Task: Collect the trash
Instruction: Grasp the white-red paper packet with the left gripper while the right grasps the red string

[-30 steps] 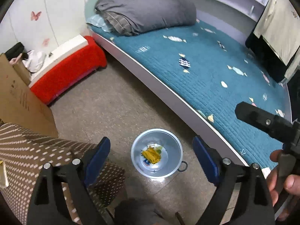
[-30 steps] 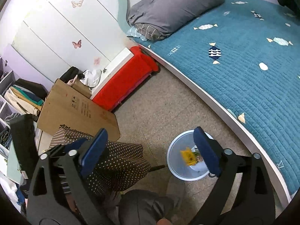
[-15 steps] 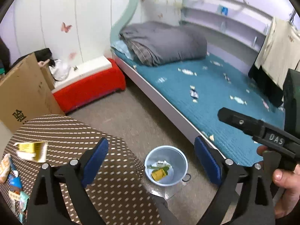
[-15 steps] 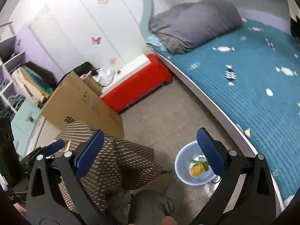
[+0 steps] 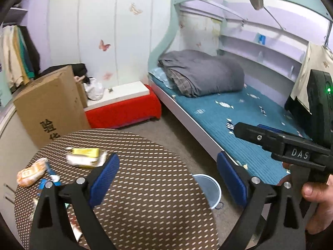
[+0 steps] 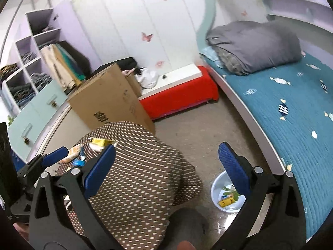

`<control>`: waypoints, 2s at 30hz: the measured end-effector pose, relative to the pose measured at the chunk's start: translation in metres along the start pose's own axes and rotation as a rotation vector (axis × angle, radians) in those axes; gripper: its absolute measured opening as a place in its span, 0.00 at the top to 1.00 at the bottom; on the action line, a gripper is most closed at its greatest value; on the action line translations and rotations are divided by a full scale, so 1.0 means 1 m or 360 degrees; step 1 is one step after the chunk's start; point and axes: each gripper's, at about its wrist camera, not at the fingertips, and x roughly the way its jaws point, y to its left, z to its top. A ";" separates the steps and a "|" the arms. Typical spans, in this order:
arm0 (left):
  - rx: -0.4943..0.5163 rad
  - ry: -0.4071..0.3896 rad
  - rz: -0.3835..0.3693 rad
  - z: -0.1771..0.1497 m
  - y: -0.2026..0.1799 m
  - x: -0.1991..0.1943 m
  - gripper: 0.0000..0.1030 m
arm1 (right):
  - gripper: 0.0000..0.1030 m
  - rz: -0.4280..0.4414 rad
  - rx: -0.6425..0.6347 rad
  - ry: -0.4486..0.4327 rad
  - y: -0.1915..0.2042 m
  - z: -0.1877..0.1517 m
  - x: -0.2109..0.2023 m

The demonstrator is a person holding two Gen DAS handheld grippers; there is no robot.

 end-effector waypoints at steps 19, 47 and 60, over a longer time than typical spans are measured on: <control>-0.0148 -0.0046 0.0257 -0.070 0.111 -0.069 0.10 | 0.06 0.0139 -0.0367 0.0134 0.109 -0.031 0.028; -0.0099 0.0407 0.0265 -0.170 0.172 -0.027 0.75 | 0.06 0.0230 -0.0675 0.0493 0.171 -0.108 0.093; -0.0321 0.0308 0.0258 -0.172 0.186 -0.054 0.88 | 0.72 0.0363 -0.1006 0.0684 0.234 -0.174 0.140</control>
